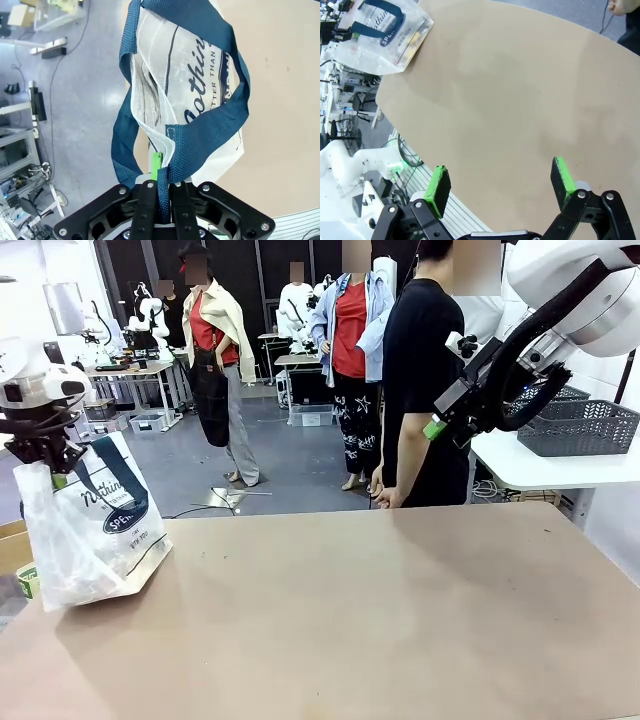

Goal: Transfer purchased items from the store into the shopping bag.
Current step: Move the Reusable shopping bag to the right side of the table.

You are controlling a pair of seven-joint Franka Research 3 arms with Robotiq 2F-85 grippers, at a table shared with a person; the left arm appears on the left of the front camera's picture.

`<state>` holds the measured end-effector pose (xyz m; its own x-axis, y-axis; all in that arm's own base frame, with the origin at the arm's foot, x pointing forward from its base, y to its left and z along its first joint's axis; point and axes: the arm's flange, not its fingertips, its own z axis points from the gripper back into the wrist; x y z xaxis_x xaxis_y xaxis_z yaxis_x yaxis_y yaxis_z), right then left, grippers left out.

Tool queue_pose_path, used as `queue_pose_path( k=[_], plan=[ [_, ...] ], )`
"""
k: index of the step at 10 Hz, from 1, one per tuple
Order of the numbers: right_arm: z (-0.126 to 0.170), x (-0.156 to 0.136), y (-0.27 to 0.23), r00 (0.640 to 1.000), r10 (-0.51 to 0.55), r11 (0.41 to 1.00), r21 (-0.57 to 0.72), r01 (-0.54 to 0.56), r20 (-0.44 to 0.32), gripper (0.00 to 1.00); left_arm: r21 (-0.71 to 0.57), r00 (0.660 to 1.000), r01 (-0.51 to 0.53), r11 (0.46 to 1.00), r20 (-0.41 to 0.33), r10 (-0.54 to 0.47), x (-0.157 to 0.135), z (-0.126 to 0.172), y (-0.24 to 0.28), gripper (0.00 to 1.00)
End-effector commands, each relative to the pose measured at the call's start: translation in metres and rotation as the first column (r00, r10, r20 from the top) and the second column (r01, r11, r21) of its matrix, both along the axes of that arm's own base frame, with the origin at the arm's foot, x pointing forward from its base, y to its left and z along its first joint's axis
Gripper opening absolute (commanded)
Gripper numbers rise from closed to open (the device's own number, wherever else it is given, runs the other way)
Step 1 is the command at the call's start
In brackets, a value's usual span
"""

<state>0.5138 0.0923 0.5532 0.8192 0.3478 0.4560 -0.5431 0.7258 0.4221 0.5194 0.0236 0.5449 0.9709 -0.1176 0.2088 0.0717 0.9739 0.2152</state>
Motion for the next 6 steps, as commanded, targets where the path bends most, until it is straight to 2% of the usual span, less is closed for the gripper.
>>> queue_pose_path(
  k=[1,2,3,6],
  plan=[
    [0.0015,0.0015,0.0022,1.000,-0.015,1.000,0.005,0.015,-0.010,1.00,-0.009,1.000,0.017,1.000,-0.025,-0.018,-0.0108,0.0042,0.0125,0.00],
    [0.0015,0.0015,0.0022,1.000,-0.015,1.000,0.005,0.015,-0.010,1.00,-0.043,0.998,0.002,0.999,-0.060,-0.005,-0.0091,0.0009,0.0076,0.00],
    [0.0015,0.0015,0.0022,1.000,-0.015,1.000,0.005,0.015,-0.010,1.00,0.001,1.000,0.002,1.000,-0.008,-0.002,-0.0022,-0.0004,0.0033,0.00],
    [0.0015,0.0015,0.0022,1.000,-0.015,1.000,0.005,0.015,-0.010,1.00,0.001,1.000,0.002,1.000,-0.008,-0.002,-0.0022,-0.0004,0.0033,0.00]
  ],
)
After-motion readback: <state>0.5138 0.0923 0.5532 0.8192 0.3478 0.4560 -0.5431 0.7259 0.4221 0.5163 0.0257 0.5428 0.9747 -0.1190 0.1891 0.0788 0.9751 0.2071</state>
